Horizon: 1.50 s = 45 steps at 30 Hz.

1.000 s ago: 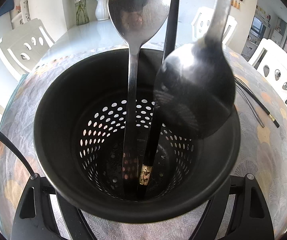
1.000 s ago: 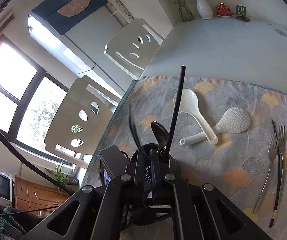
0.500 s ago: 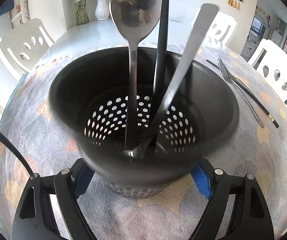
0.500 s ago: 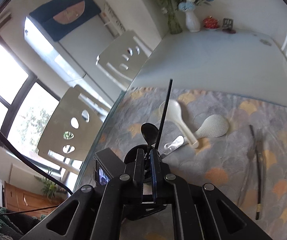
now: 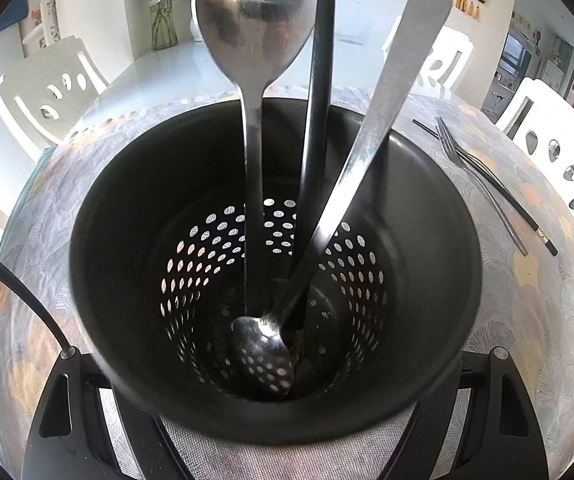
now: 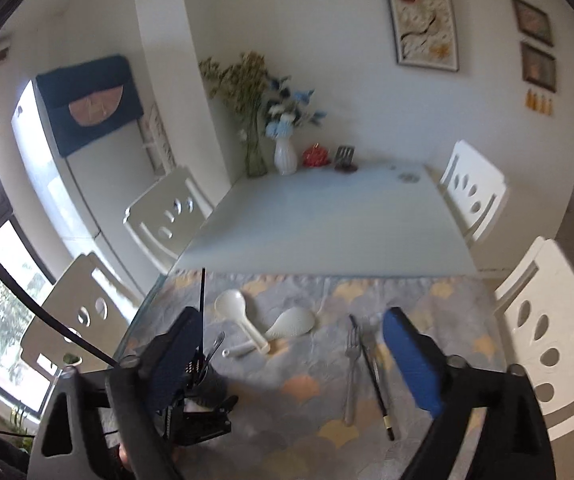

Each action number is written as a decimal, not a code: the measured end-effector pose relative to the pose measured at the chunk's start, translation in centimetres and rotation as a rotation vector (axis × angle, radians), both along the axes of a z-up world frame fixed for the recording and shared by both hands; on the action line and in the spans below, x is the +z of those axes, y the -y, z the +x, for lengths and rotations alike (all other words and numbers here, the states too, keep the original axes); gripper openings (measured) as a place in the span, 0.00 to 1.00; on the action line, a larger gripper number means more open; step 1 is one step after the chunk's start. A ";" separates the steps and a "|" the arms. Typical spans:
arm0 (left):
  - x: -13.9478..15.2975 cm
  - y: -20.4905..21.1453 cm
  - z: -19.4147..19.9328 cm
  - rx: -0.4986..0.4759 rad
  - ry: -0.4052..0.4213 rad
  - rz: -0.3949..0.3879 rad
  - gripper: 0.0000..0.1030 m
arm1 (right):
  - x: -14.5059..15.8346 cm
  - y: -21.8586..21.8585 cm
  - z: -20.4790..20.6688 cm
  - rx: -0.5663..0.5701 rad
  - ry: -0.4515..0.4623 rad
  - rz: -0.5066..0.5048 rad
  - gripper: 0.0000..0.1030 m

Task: Organize utensils
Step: 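Move the right gripper over the forks on the table, then grasp a metal fork by its handle with the right gripper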

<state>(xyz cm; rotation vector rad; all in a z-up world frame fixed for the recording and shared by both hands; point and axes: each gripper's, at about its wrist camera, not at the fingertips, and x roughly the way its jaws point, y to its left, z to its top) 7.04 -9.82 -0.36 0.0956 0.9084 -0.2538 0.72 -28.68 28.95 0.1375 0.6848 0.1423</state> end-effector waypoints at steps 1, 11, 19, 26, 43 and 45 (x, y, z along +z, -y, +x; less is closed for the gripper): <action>0.0 0.0 0.0 0.000 0.000 0.000 0.80 | 0.2 0.4 -0.4 -0.020 0.007 -0.013 0.91; 0.0 -0.4 0.0 0.000 0.000 -0.001 0.80 | -5.7 6.2 0.3 -0.144 -0.174 0.046 0.91; 0.0 -0.6 -0.1 0.002 0.001 0.017 0.80 | -15.4 9.9 6.5 -0.125 -0.402 0.164 0.61; 0.0 -0.6 0.0 0.003 -0.002 0.019 0.82 | -21.4 7.8 11.6 -0.026 -0.528 0.210 0.59; 0.0 -0.8 0.1 0.002 -0.002 0.018 0.82 | -26.8 3.0 16.3 0.021 -0.594 -0.066 0.23; 0.0 -0.7 0.1 0.002 -0.002 0.019 0.82 | -26.8 2.4 16.2 0.028 -0.567 -0.133 0.16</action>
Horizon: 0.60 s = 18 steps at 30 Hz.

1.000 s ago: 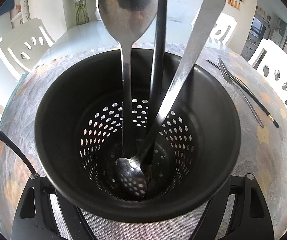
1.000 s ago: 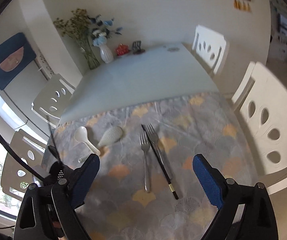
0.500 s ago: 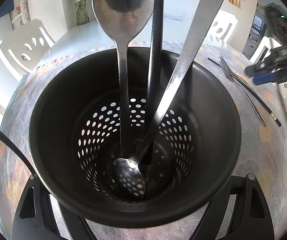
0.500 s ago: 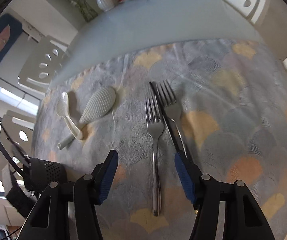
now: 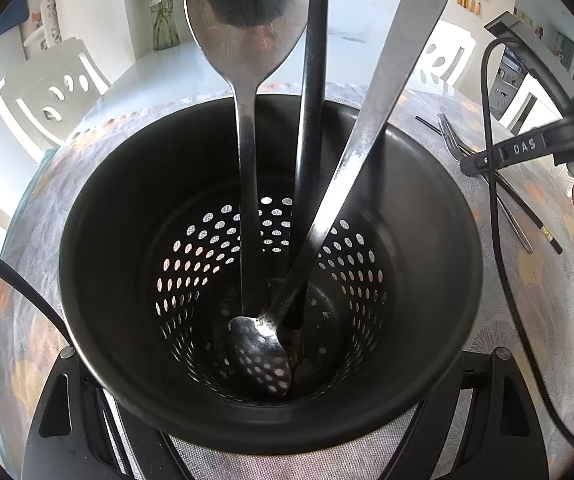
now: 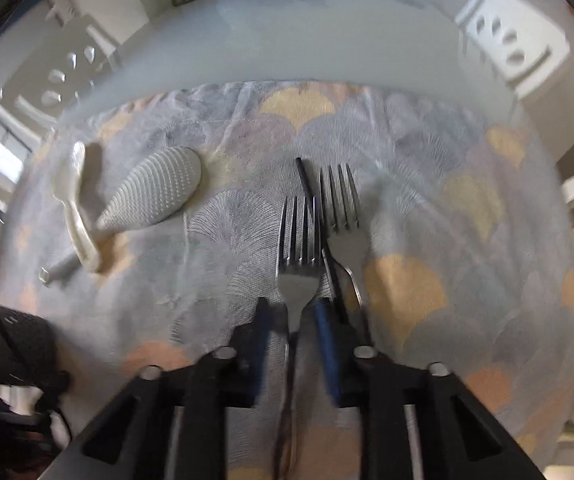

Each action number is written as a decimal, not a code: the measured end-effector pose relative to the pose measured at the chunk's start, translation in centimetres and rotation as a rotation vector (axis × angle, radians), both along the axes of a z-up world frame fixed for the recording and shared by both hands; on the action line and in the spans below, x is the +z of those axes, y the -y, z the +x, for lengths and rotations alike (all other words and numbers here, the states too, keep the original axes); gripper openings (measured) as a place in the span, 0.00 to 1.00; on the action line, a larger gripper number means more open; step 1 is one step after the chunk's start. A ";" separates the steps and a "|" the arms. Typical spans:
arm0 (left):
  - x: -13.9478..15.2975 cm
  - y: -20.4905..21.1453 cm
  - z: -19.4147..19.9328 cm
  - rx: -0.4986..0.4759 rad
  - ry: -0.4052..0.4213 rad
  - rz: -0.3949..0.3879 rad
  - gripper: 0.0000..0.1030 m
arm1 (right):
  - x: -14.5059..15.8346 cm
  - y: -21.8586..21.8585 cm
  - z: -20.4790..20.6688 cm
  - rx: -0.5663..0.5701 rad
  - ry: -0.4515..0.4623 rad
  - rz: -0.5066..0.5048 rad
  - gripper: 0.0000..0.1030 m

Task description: Organize utensils

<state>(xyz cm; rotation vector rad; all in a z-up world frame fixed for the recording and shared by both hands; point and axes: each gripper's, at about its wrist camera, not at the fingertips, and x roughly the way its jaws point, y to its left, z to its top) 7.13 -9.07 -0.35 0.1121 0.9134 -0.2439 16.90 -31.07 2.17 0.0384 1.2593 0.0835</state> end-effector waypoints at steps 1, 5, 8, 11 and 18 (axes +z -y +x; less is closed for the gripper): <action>0.0 0.0 0.0 0.000 0.000 0.000 0.82 | 0.0 -0.2 -0.1 0.014 0.012 -0.008 0.14; 0.0 -0.1 0.1 0.002 0.001 0.003 0.82 | 0.1 -0.5 -0.4 0.031 0.029 -0.013 0.07; 0.1 -0.1 0.0 0.002 0.001 0.005 0.82 | 0.5 0.2 -0.9 0.026 0.041 0.039 0.06; 0.1 -0.1 0.0 0.002 0.001 0.005 0.82 | 1.4 0.8 -1.6 0.024 0.065 0.085 0.06; 0.0 -0.1 0.0 0.002 0.001 0.006 0.82 | 4.3 2.5 -4.6 -0.009 0.099 0.183 0.06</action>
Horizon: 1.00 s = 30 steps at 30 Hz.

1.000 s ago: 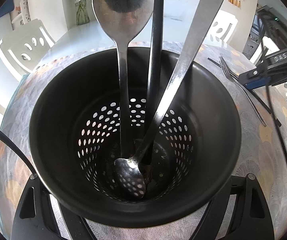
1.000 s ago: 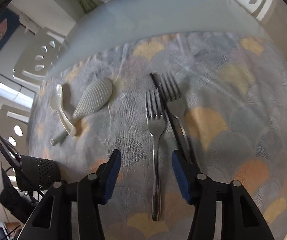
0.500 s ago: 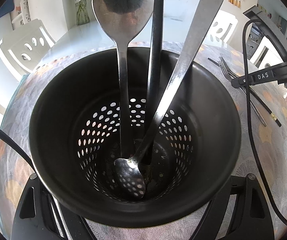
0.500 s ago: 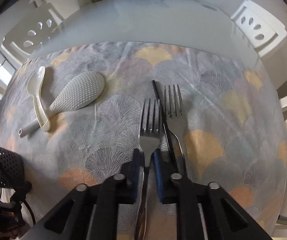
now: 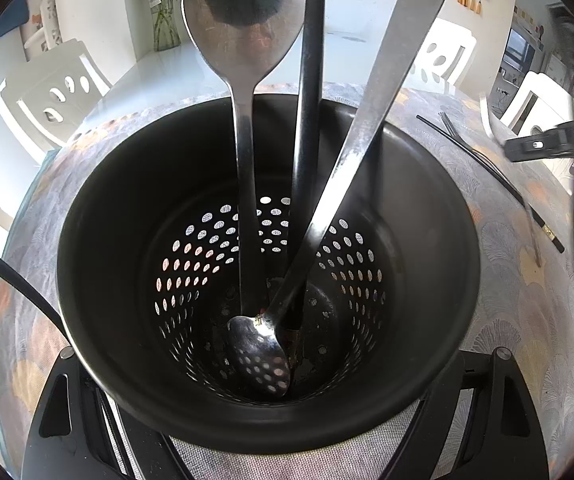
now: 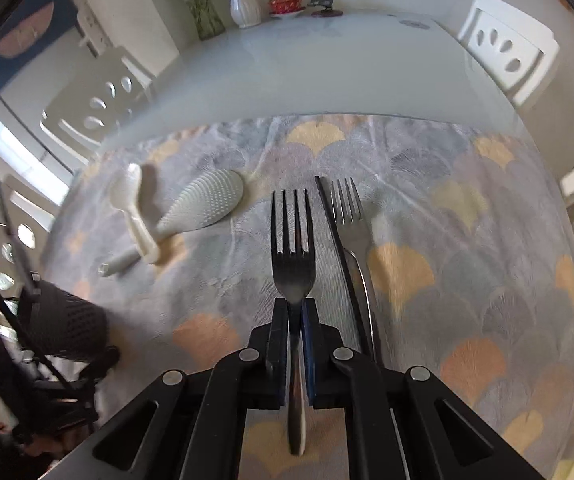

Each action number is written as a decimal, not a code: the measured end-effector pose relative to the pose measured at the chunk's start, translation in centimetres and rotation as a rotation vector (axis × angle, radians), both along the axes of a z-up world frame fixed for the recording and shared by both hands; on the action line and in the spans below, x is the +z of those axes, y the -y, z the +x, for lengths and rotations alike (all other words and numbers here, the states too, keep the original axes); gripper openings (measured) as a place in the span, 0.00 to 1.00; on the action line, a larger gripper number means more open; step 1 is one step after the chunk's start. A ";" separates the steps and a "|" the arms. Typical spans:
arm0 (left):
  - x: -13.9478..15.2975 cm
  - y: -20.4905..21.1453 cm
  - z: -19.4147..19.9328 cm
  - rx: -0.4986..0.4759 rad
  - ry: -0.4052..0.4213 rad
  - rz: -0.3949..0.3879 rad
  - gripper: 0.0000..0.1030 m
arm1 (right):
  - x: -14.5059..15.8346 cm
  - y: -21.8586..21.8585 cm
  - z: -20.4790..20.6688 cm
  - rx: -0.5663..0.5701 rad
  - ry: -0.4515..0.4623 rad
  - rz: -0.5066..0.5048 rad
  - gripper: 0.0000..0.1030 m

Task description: Organize utensils

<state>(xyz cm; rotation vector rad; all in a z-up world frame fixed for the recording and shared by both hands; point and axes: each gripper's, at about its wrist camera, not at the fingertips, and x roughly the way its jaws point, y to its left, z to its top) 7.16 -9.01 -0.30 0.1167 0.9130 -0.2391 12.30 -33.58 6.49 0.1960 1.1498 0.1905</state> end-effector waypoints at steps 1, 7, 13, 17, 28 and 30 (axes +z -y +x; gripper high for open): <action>0.0 0.0 0.0 0.000 0.000 0.001 0.82 | 0.3 0.2 -0.5 -0.007 0.004 0.010 0.06; 0.0 0.0 -0.1 0.000 0.000 0.001 0.82 | 3.2 0.8 -3.1 -0.030 0.046 0.041 0.02; 0.0 0.0 -0.1 0.000 0.000 0.000 0.82 | 6.9 0.2 -3.7 -0.017 0.124 0.047 0.02; 0.0 0.1 -0.1 0.000 0.000 0.001 0.82 | 4.4 0.2 -2.2 0.011 0.015 0.084 0.07; 0.0 0.1 -0.2 0.000 0.001 0.000 0.82 | -3.5 -1.3 4.4 -0.008 -0.138 0.030 0.07; 0.1 0.1 -0.2 0.000 0.001 -0.002 0.82 | -3.5 -1.4 5.0 -0.001 -0.132 0.009 0.12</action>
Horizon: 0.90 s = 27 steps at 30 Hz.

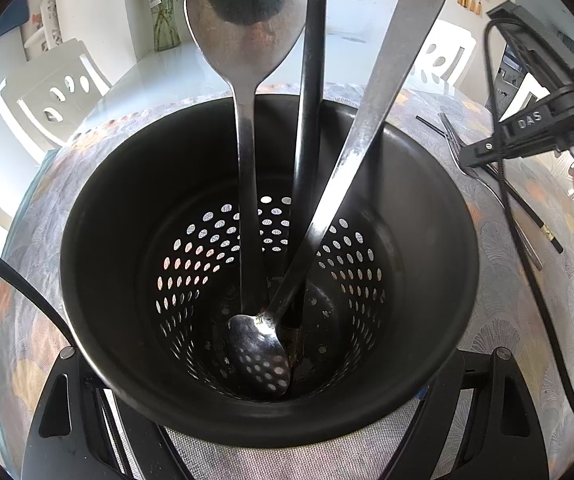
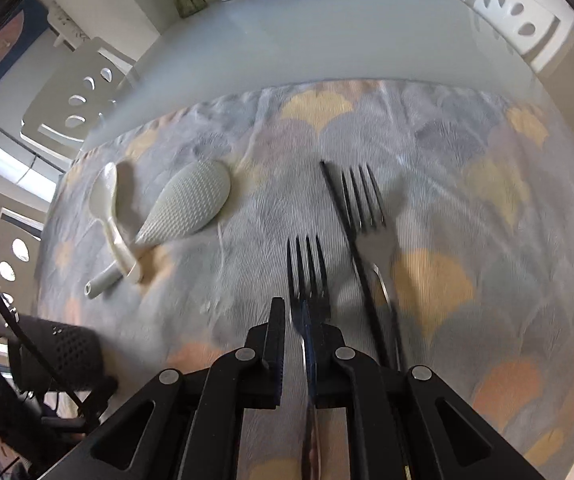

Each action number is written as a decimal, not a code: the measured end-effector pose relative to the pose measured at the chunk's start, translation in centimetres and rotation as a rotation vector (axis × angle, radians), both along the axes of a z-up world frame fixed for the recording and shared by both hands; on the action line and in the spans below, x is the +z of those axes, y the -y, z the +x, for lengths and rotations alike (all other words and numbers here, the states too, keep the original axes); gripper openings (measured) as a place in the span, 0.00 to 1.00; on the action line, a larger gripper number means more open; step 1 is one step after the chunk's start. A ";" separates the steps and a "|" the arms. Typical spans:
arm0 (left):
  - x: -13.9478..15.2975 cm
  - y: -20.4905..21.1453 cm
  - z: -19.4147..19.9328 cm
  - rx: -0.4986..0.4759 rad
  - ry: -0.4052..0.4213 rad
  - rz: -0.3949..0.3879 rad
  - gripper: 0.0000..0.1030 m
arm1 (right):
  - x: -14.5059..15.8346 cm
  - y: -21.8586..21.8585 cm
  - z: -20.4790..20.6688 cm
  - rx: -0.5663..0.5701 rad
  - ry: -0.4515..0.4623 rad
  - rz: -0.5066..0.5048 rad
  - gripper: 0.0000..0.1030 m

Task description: Organize utensils

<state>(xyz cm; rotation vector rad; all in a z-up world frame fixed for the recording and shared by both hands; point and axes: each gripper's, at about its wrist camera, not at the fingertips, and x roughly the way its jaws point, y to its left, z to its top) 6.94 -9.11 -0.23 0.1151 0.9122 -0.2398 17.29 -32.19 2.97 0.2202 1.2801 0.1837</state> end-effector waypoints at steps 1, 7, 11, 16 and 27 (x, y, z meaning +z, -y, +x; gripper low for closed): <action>0.0 0.0 0.0 0.000 0.000 0.000 0.82 | -0.1 -0.2 0.3 0.009 -0.006 -0.019 0.14; 0.0 -0.1 0.0 0.000 0.000 0.000 0.82 | 3.1 0.9 -0.4 -0.038 0.117 0.058 0.17; 0.0 -0.1 0.0 -0.001 0.000 0.000 0.83 | 5.9 1.9 -2.1 -0.070 0.264 0.071 0.96; 0.0 0.0 0.0 0.000 0.000 0.002 0.83 | 3.8 0.5 -1.4 -0.015 0.189 0.042 0.89; 0.0 0.0 0.0 -0.001 0.000 0.002 0.83 | -1.1 -1.2 1.1 0.004 0.068 -0.032 0.61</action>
